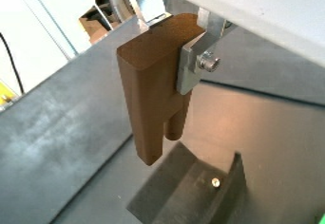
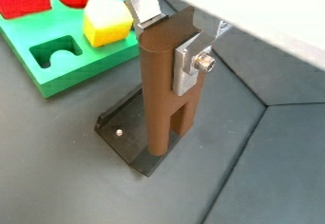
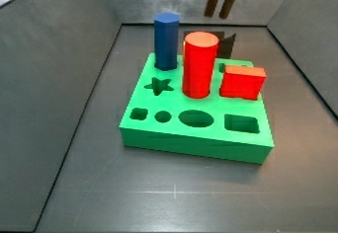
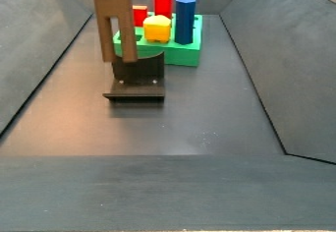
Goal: Pick up the square-circle object. Move up. Place the square-circle object on the fixture. Regrasp the square-circle object. Move to above the board. Insert the square-circle object.
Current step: Move to above the board.
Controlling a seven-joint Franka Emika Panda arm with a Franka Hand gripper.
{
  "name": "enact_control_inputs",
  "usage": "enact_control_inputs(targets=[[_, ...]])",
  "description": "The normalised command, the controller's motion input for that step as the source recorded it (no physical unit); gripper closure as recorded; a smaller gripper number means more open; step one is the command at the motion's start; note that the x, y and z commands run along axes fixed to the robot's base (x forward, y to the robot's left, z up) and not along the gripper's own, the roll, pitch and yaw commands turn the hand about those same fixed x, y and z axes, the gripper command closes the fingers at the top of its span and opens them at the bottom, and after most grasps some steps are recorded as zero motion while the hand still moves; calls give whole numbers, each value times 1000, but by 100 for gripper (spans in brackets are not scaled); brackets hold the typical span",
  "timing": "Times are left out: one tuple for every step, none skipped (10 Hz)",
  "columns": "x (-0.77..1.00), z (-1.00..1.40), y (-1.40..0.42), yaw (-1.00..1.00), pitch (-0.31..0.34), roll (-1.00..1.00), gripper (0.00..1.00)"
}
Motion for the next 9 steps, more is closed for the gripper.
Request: enact_control_inputs(targets=[[116,710,19,84,148,-68,100],[73,560,10,73,132,-74,100],[36,370,1,58,110,-82,100],[29,276,0,51,104,-81,100],[-691,356,-1000,1000,-7,-238,100],[-691,354,-1000,1000,-18,-227,100],[-709,353,-1000,1000,-41,-220,100],[-717,345,-1000,1000,-52,-222,100],[-718,356,-1000,1000,-69,-212,100]])
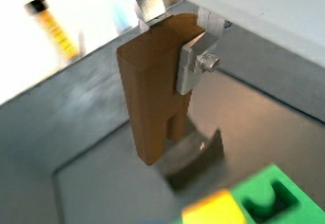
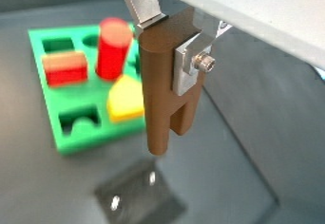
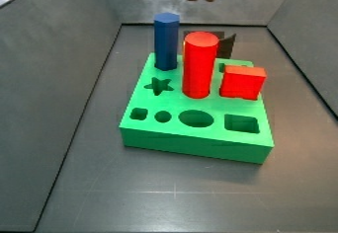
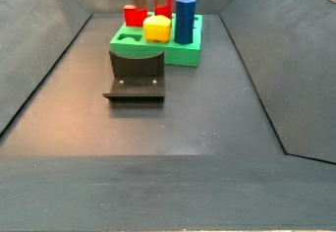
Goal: Pick up the square-circle object. Move up. Place the square-circle object on the fixture. Regrasp the square-circle object. Move to above the board. Insert the square-circle object.
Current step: Move to above the board.
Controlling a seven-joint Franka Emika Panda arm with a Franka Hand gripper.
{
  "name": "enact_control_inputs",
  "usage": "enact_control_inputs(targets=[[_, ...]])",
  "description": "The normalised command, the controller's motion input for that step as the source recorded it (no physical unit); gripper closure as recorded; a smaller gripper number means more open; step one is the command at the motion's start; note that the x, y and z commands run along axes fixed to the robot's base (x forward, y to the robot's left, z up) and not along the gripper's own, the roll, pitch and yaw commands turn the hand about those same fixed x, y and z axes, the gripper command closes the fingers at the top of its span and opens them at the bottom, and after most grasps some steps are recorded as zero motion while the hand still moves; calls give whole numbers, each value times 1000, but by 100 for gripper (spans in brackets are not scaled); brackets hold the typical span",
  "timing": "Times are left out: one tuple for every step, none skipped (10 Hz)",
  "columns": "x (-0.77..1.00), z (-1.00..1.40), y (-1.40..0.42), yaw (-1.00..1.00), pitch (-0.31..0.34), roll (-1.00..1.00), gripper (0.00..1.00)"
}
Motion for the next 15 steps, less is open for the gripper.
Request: enact_control_inputs(targets=[[-717,358,-1000,1000,-88,-197,100],[-735,358,-1000,1000,-102,-187,100],[-741,359,-1000,1000,-111,-183,100],[-773,380,-1000,1000,-132,-159,100],[-623,304,-797,1000,-140,-151,100],[-326,150,-397,1000,-153,-135,100],[-146,53,-187,1000,-165,-123,100],[-103,38,-114,1000,-180,-107,100],[-92,24,-62,1000,-199,-94,100],[-80,10,-27,1000,-218,-82,100],[-73,6,-18,1000,-231,-75,100],[-65,3,5,1000,-263,-52,100],[-61,0,8,1000,-277,-42,100],[-51,-4,9,1000,-304,-18,100],[-47,0,9,1000,-321,-3,100]])
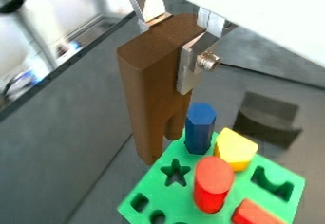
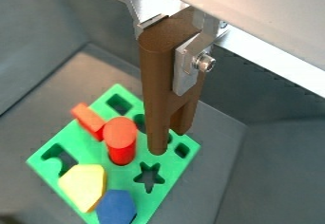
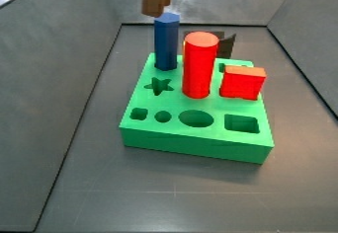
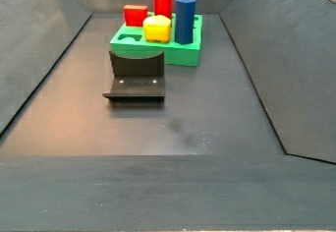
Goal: Pick up the square-circle object. Move up. Place the square-circle object on the fixture. Regrasp the square-circle object. Move to above the board. Insert the square-circle object.
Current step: Move to above the board, then insert the square-circle object.
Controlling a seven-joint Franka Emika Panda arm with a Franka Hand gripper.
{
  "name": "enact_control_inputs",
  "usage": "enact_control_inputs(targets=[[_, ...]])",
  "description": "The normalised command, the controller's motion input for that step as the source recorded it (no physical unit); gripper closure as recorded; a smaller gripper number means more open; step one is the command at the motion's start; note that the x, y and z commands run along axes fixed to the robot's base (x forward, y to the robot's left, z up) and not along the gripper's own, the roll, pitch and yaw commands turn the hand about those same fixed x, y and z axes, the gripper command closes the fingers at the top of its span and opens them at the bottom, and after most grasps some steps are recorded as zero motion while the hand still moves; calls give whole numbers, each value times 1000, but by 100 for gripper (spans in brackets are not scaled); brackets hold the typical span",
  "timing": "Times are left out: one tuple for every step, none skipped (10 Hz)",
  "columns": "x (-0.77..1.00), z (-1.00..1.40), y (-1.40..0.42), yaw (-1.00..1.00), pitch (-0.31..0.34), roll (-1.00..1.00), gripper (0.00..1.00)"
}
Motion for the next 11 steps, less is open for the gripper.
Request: enact_control_inputs(targets=[[-47,-4,8,784,-287,11,100],[-45,2,9,539,-225,18,100],[-35,-5,7,282,-151,24,100],[0,-171,0,-1000,-31,0,100],[0,-169,0,-1000,-31,0,100],[0,-163,0,-1000,-26,0,100],[0,-157,0,-1000,-20,0,100],[0,-151,0,-1000,-19,0,100],[0,-174,0,-1000,-29,0,100],[0,-211,0,-1000,-40,0,100],[0,-337,-74,-997,-97,0,100]])
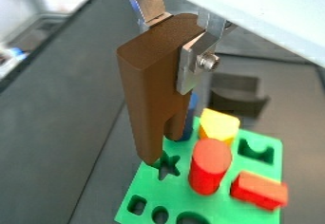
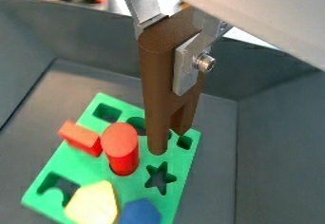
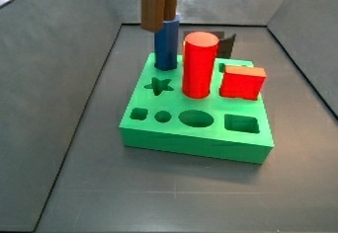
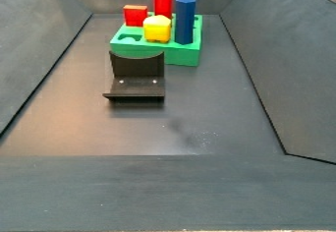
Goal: Pick up the square-circle object. Move up. Place the square-circle object on the fixture. Regrasp the square-circle object. Move to above the board. Insert the square-circle object.
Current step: Insert the square-circle object.
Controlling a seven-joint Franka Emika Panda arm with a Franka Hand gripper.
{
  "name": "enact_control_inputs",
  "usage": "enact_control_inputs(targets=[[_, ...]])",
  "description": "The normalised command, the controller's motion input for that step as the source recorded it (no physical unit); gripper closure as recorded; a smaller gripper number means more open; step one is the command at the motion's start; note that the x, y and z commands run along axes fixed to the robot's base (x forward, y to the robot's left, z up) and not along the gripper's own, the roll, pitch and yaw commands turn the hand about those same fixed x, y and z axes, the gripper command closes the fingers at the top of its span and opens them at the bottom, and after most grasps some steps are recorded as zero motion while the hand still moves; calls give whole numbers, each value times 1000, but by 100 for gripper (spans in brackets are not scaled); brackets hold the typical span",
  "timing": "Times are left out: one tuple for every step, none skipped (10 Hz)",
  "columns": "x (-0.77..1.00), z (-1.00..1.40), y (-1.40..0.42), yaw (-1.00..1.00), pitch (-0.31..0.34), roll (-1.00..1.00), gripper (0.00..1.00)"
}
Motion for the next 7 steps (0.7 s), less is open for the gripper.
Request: enact_control_inputs(targets=[[0,-283,-63,-1000,-59,-17,100],[0,-280,-60,-1000,-56,-20,100],[0,-280,-63,-1000,-54,-19,100],[0,-294,-71,-1000,-61,-21,100],[0,-294,-71,-1000,-60,-23,100],[0,-303,-71,-1000,-66,-21,100],[0,-300,-77,-1000,-71,-21,100]])
